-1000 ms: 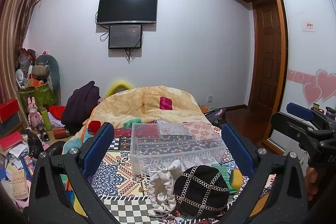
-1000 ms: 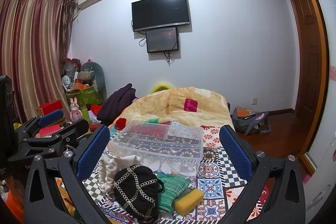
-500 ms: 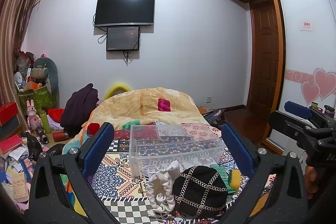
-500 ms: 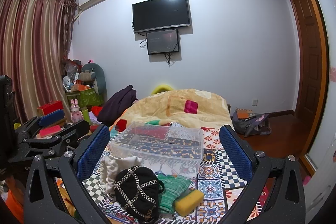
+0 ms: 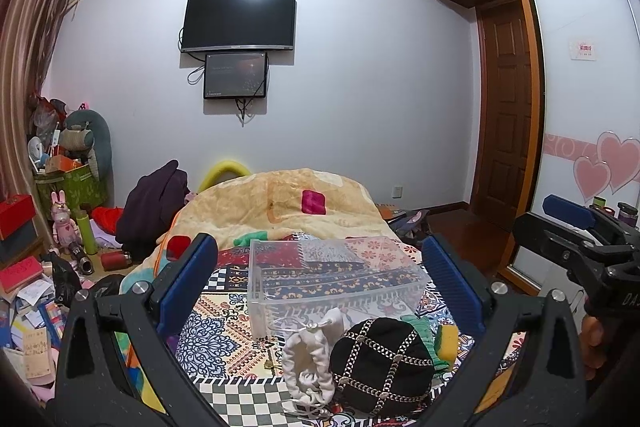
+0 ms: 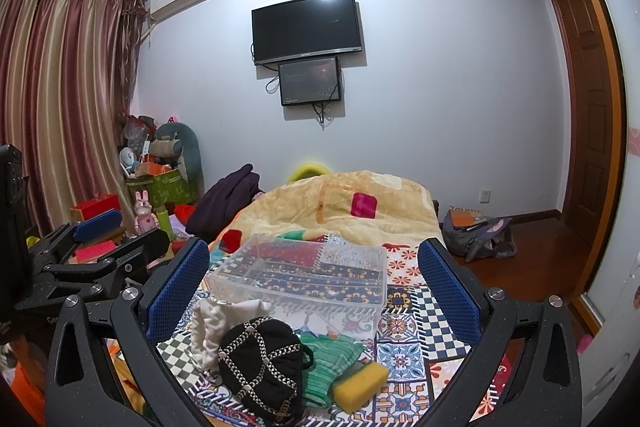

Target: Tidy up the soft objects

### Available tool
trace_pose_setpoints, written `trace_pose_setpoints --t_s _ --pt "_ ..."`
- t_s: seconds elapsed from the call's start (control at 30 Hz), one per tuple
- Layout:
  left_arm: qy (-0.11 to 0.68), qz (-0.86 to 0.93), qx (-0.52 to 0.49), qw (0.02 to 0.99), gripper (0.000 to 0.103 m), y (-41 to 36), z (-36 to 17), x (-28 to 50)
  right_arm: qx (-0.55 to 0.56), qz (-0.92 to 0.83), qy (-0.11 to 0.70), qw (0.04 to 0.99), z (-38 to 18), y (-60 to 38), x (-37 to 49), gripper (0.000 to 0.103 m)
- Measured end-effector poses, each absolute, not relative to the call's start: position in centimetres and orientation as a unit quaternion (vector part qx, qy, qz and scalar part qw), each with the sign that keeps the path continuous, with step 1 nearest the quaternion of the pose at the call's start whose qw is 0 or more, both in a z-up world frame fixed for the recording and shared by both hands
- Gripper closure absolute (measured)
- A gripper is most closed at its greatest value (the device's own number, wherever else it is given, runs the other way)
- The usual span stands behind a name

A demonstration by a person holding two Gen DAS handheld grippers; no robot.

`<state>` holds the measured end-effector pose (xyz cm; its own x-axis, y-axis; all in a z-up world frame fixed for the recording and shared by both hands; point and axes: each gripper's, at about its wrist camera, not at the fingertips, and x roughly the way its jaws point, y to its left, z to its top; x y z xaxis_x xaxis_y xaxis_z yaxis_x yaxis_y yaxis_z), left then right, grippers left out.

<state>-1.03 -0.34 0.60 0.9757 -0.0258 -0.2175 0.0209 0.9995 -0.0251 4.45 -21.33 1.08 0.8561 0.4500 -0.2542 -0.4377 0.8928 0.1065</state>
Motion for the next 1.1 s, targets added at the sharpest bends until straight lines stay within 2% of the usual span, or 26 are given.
trace_pose_setpoints --t_s 0.67,0.73,0.87,1.1 --pt "0.127 -0.021 -0.003 0.992 0.0 -0.6 -0.3 -0.3 0.032 0.227 0.155 0.961 0.0 -21.5 4.7 0.001" --pt "0.133 -0.02 -0.002 0.991 0.003 -0.6 -0.6 -0.2 0.032 0.226 0.163 0.96 -0.4 -21.6 4.9 0.004" --pt "0.161 -0.032 -0.007 0.986 0.01 -0.3 -2.0 0.5 0.031 0.232 0.199 0.952 -1.9 -21.3 5.9 0.017" --pt "0.217 -0.032 -0.015 0.975 0.019 0.7 -5.3 2.7 0.013 0.261 0.246 0.933 -4.5 -19.9 6.8 0.023"
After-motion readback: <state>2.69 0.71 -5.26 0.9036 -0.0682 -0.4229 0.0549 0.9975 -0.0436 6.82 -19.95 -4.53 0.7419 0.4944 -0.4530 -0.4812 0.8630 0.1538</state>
